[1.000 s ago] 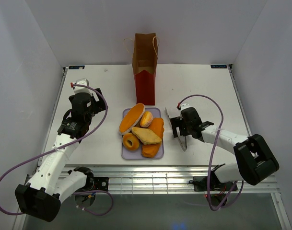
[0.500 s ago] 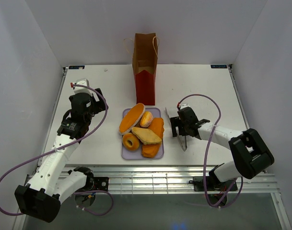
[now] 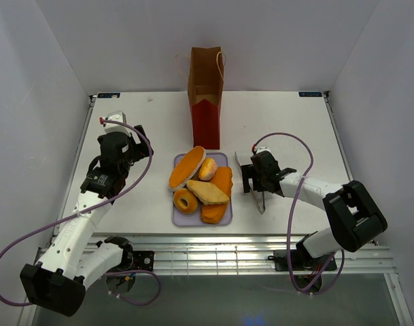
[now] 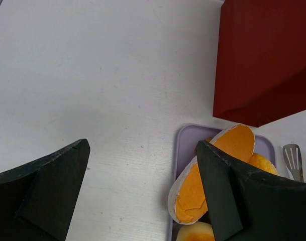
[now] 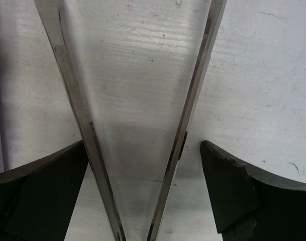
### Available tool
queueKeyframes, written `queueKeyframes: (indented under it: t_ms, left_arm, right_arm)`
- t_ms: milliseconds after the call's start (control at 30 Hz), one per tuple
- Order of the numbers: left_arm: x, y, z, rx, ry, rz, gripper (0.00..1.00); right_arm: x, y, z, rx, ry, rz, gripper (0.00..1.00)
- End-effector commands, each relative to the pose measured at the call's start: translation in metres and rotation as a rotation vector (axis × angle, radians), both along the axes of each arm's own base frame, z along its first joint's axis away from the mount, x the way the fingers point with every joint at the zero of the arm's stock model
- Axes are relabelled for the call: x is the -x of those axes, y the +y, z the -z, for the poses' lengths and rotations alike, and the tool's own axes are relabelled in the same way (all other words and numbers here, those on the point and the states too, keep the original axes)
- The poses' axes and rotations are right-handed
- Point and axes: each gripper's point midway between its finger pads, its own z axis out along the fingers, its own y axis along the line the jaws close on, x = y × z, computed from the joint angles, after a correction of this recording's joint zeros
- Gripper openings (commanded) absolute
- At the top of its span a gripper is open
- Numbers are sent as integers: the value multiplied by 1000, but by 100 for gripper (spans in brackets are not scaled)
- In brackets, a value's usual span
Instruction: Place the fake bread into the paper bag
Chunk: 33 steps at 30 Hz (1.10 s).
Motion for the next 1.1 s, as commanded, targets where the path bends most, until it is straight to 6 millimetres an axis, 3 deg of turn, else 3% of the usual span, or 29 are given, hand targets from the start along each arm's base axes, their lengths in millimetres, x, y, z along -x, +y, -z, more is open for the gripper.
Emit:
queueKeyframes:
  t_ms: [0, 133, 367, 1067]
  left_arm:
    - [1, -3, -24, 24, -62, 9, 98]
    - [1, -4, -24, 24, -61, 12, 98]
    - [1, -6, -22, 24, -58, 19, 98]
    - [1, -8, -22, 21, -58, 28, 98]
  right_arm:
    - [-12, 13, -7, -42, -29, -3, 97]
    - [-12, 17, -7, -57, -20, -9, 100]
    - [-11, 13, -5, -40, -14, 0, 84]
    - [-14, 5, -28, -20, -57, 33, 73]
